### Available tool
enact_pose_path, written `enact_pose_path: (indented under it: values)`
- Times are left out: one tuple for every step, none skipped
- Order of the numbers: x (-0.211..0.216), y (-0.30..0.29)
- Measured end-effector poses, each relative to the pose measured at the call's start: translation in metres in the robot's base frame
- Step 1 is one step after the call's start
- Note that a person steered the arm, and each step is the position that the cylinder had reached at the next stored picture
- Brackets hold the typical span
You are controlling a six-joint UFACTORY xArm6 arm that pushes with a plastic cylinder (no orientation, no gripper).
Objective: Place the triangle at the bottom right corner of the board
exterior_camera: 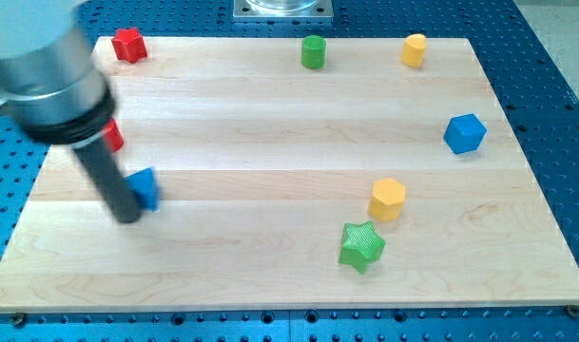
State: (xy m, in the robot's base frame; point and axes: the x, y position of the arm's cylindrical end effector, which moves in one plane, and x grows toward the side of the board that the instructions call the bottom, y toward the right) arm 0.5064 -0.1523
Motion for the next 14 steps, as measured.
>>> enact_pose_path:
  values:
    - [-0.013,0.006]
    - [-0.029,-0.019]
    - [-0.047,0.072]
    - [-0.047,0.142]
    - [-0.048,0.083]
    - [-0.067,0.112]
    - [-0.079,0.165]
    - [-0.105,0.166]
    - [-0.105,0.192]
    - [-0.077,0.257]
    - [-0.033,0.298]
    - [0.013,0.302]
    - [0.052,0.313]
    - [0.062,0.334]
